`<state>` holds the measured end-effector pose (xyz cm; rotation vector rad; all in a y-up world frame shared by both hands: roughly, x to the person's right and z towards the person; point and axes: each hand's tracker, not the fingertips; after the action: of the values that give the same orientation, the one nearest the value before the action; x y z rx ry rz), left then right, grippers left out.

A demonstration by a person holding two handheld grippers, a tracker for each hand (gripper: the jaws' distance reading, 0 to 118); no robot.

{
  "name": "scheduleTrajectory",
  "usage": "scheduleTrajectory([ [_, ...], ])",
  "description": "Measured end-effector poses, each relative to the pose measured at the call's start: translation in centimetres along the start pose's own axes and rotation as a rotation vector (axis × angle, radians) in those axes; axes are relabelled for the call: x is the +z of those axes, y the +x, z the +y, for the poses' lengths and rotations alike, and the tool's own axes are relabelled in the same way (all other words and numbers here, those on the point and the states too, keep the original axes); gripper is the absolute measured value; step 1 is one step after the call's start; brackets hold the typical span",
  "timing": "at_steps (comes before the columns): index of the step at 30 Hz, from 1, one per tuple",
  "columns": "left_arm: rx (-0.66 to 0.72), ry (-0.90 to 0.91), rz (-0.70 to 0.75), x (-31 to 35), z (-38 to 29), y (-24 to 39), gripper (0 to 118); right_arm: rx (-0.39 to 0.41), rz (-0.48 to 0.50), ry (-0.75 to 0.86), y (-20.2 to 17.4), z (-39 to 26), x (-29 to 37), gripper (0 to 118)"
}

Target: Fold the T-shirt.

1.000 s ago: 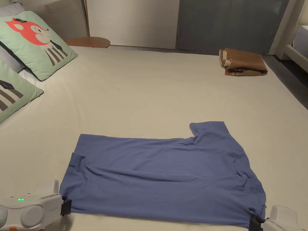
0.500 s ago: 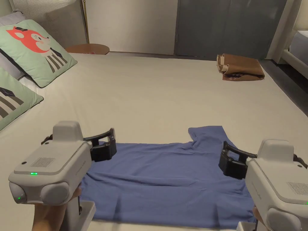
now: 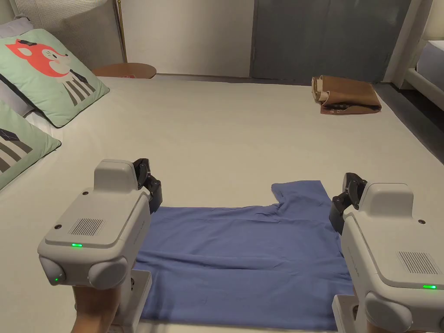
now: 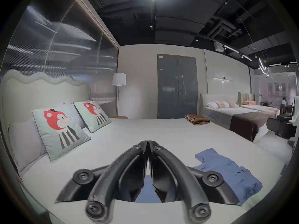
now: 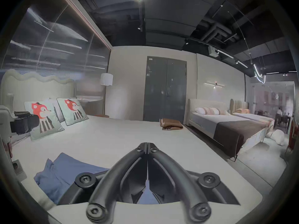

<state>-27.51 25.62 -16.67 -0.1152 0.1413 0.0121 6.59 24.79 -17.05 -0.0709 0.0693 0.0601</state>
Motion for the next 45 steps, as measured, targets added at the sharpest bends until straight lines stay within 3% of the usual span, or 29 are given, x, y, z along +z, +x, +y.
scheduleTrajectory([
  [7,0.008,-0.137,0.018,-6.9,0.3,-2.8,0,-0.004,0.011,-0.005,0.1,0.4,-3.3,0],
  [18,0.130,-0.619,0.040,-23.4,-4.6,-9.6,3,0.035,0.027,-0.077,-0.3,-1.2,-11.5,0],
  [19,0.152,-0.640,0.059,-24.2,-5.2,-9.9,17,0.036,0.027,-0.086,-0.3,-1.5,-12.1,0],
  [20,0.168,-0.685,0.061,-25.3,-5.9,-10.3,43,0.037,0.029,-0.098,-0.2,-1.7,-12.7,0],
  [21,0.192,-0.716,0.062,-26.1,-6.6,-10.7,78,0.038,0.028,-0.107,-0.2,-2.1,-13.3,0],
  [22,0.205,-0.753,0.062,-26.8,-7.3,-10.9,96,0.040,0.027,-0.116,-0.2,-2.3,-13.7,0],
  [23,0.209,-0.804,0.056,-27.6,-7.9,-11.0,104,0.042,0.025,-0.126,-0.1,-2.7,-14.2,0],
  [26,0.170,-0.837,0.080,-28.5,-9.6,-10.7,101,0.034,0.019,-0.160,0.3,-2.8,-15.0,0],
  [27,0.149,-0.858,0.085,-28.8,-10.2,-10.4,96,0.031,0.019,-0.170,0.4,-3.1,-15.2,0],
  [29,0.126,-0.877,0.077,-28.6,-11.2,-10.1,75,0.024,0.016,-0.181,0.5,-4.1,-15.8,0],
  [30,0.107,-0.898,0.067,-28.7,-11.7,-9.8,54,0.025,0.016,-0.185,0.6,-4.3,-15.8,0],
  [32,0.079,-0.929,0.078,-28.9,-12.6,-8.9,41,0.034,0.016,-0.195,0.6,-4.3,-15.8,0],
  [34,0.040,-0.867,0.066,-28.0,-12.3,-8.6,8,0.038,0.014,-0.204,0.9,-4.4,-15.6,0],
  [36,0.032,-0.863,0.056,-27.7,-11.8,-7.8,3,0.039,0.010,-0.209,1.2,-4.7,-15.5,0],
  [41,0.010,-0.772,0.048,-25.4,-10.2,-8.2,3,0.023,-0.003,-0.239,2.8,-4.8,-16.0,0],
  [45,0.041,-0.702,0.006,-23.0,-8.2,-8.9,2,-0.043,-0.013,-0.405,6.2,-6.2,-21.0,1],
])
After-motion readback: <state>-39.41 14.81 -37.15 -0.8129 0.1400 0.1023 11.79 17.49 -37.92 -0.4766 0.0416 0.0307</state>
